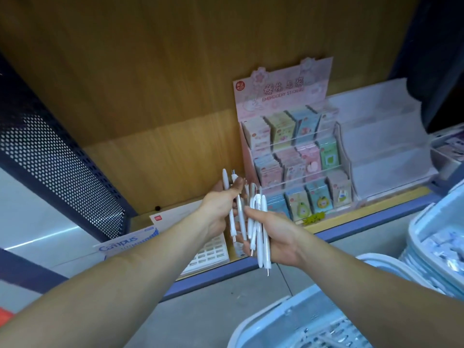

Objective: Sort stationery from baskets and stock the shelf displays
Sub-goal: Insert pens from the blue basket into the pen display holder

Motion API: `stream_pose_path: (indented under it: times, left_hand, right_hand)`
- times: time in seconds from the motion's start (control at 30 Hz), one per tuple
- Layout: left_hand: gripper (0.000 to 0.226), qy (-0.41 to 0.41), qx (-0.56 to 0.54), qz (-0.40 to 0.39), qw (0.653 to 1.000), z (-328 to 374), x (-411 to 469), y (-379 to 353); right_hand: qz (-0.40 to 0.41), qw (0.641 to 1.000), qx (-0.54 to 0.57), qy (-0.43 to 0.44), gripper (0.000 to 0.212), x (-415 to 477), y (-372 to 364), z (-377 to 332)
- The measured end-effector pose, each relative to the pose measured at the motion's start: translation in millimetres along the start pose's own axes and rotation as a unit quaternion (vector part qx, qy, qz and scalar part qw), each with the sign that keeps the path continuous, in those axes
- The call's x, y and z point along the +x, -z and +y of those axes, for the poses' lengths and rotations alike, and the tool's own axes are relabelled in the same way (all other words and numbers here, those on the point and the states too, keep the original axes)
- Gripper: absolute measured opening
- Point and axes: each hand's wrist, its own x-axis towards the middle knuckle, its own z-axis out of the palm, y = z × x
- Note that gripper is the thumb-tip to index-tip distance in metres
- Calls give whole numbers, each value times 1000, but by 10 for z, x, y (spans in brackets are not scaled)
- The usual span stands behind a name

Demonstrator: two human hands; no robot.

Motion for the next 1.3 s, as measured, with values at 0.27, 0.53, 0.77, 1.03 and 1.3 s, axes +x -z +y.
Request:
stream_pose_path:
  times: [0.27,0.53,0.77,1.03,1.3]
  left_hand:
    - [30,-4,90,-43,995,-87,109,42]
    - [33,-37,324,-23,945,-114,287,293]
    - [23,-112,784,-115,599,-743,278,422]
    - [18,-170,731,-149,644,-725,203,400]
    - [35,-116,578,-224,776,-601,-13,355]
  right_hand:
    - [58,996,-53,41,18,103,65,82]
    - [132,983,-112,62,12,131,341,-43]
    - [129,989,-66,33,14,222,426,1]
    - [159,978,-117,67,14,268,485,-7]
    - [161,973,-145,77,15,279,495,52]
